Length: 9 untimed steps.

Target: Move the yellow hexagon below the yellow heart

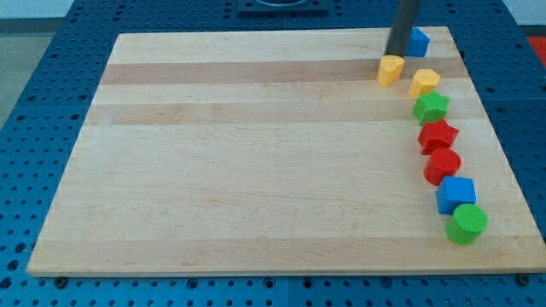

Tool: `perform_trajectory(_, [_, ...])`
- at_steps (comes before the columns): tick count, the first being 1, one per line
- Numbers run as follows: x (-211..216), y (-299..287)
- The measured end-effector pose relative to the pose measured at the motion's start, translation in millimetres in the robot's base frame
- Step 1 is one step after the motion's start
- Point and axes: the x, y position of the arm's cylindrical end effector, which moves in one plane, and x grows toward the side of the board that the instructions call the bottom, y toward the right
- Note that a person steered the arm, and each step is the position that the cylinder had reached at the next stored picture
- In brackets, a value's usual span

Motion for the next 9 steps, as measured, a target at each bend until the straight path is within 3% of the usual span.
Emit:
perform_trajectory(1, [10, -30])
perform_trajectory(2, [-1, -23])
perform_trajectory(3, [-14, 27])
perform_trajectory(4, [1, 65])
perform_trajectory(9, [52, -107])
